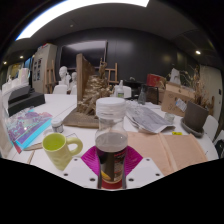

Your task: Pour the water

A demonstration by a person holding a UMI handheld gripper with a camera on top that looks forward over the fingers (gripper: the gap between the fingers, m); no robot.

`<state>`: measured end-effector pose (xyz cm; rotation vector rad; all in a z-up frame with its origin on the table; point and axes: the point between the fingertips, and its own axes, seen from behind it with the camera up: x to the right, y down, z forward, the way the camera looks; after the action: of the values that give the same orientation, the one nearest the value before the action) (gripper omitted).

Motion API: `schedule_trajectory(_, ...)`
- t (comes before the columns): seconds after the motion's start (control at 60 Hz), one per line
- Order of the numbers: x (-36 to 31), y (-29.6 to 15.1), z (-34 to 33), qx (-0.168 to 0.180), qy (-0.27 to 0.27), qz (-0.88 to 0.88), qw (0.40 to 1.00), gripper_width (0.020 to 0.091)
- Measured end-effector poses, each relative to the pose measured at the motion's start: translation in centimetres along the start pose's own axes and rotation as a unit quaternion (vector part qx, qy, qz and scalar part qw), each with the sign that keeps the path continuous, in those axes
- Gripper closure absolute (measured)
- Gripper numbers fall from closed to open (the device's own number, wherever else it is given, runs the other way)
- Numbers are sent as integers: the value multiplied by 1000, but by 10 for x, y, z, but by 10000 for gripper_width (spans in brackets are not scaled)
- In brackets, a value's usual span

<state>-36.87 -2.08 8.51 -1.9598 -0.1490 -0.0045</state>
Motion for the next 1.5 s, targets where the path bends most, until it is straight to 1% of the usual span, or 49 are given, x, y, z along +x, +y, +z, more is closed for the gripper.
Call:
schedule_trajectory(0.183, 2, 25, 6, -11, 0, 36, 999, 828)
schedule_trajectory(0.2, 2, 28, 6, -13, 0, 38, 999, 816)
schedule_trajectory(0.217, 2, 27, 5, -7, 0, 40, 999, 812)
schedule_trajectory(0.233, 2, 25, 5, -1, -1, 41, 999, 799)
schedule_trajectory(0.3, 3, 26, 3, 2, -4, 49, 999, 740)
schedule_trajectory(0.383, 4, 29, 1, -4, -8, 58, 998, 663)
schedule_trajectory(0.4, 5, 30, 0, -8, -9, 61, 998, 633)
schedule_trajectory(0.417, 5, 30, -1, -12, -10, 63, 998, 571)
schedule_trajectory(0.467, 7, 28, -8, -15, -10, 69, 997, 289)
schedule_trajectory(0.483, 8, 26, -11, -15, -9, 70, 997, 232)
schedule_trajectory(0.533, 10, 21, -23, -18, -5, 70, 997, 270)
schedule_trajectory(0.6, 12, 11, -46, -21, 4, 64, 998, 239)
schedule_trajectory(0.75, 3, -1, -128, -42, 26, 77, 996, 249)
schedule_trajectory(0.817, -7, -1, -174, -61, 33, 83, 994, 247)
schedule_trajectory(1.0, -29, 3, -277, -86, 67, 63, 992, 245)
schedule_trajectory(1.133, -45, 11, -318, -93, 74, 85, 989, 246)
schedule_trajectory(1.217, -47, 16, -332, -94, 83, 83, 989, 244)
schedule_trajectory(1.317, -41, 18, -343, -95, 101, 58, 989, 246)
schedule_trajectory(1.433, -42, 12, -347, -85, 104, 45, 990, 243)
schedule_trajectory(1.5, -44, 14, -348, -90, 104, 42, 990, 243)
